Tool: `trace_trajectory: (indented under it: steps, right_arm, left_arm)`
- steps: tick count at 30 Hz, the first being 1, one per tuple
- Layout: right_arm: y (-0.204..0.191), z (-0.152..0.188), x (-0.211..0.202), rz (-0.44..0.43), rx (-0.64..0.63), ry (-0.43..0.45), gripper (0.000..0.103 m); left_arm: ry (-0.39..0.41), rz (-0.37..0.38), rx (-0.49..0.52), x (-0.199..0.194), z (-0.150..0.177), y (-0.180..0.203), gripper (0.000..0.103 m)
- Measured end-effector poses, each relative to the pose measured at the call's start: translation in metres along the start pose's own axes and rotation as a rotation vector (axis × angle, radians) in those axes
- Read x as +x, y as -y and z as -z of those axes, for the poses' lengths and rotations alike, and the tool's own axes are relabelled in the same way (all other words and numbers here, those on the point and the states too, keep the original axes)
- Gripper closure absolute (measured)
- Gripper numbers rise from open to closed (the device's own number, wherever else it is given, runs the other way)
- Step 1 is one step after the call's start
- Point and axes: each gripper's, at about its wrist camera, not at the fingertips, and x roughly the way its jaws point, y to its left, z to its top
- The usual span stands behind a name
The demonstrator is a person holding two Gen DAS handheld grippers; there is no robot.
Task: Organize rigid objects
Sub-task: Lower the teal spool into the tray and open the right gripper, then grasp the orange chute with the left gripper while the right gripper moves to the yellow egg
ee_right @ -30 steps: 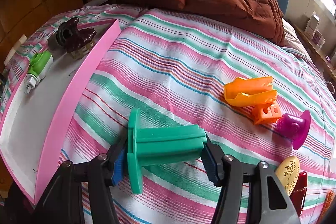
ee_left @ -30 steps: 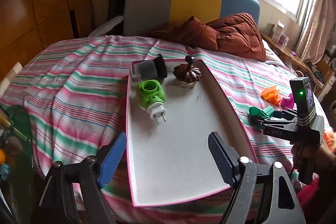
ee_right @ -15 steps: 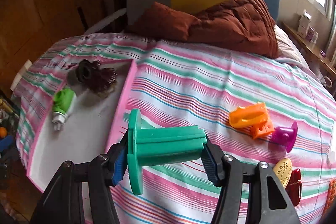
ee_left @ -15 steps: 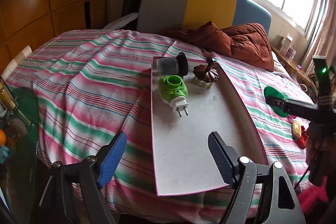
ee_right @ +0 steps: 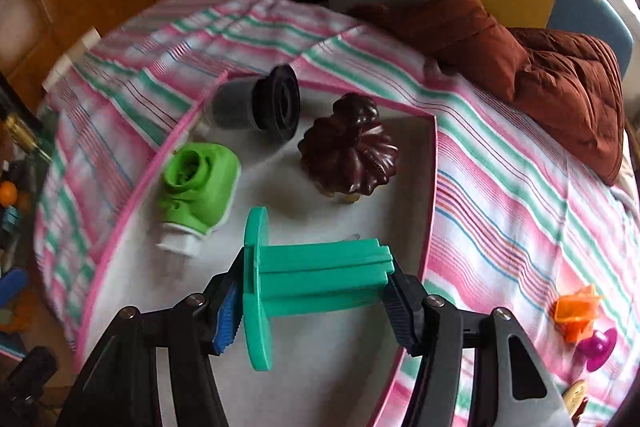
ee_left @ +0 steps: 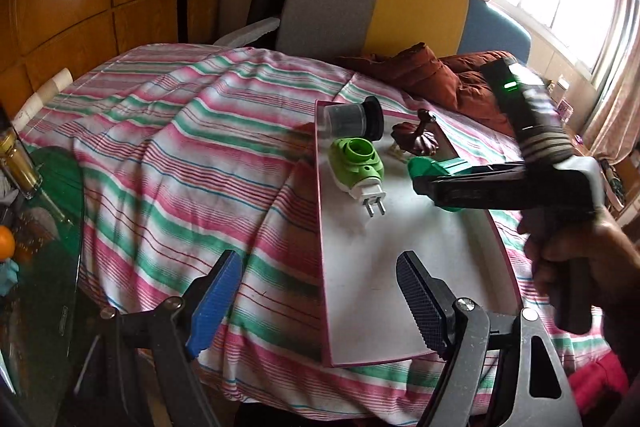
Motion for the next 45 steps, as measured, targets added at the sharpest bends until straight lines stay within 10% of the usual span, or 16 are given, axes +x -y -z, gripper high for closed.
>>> trace_trajectory:
  steps: [30,37,45]
  right_arm:
    - [0.066,0.062,-0.076,0.008,0.171,0.194,0.025]
    - [0.165,0.113,-0.112,0.173,0.371,0.238,0.025]
    - [0.292,0.201,-0.129,0.378,0.933,0.252,0.025]
  left_arm:
    - [-0.030,-0.014,0.018,0.001,0.002,0.008,0.023]
    - [-0.032,-0.006,0.055,0.000,0.000,0.020,0.026]
    - [-0.008,0.073,0.168,-0.006,-0.013,0.069,0.025]
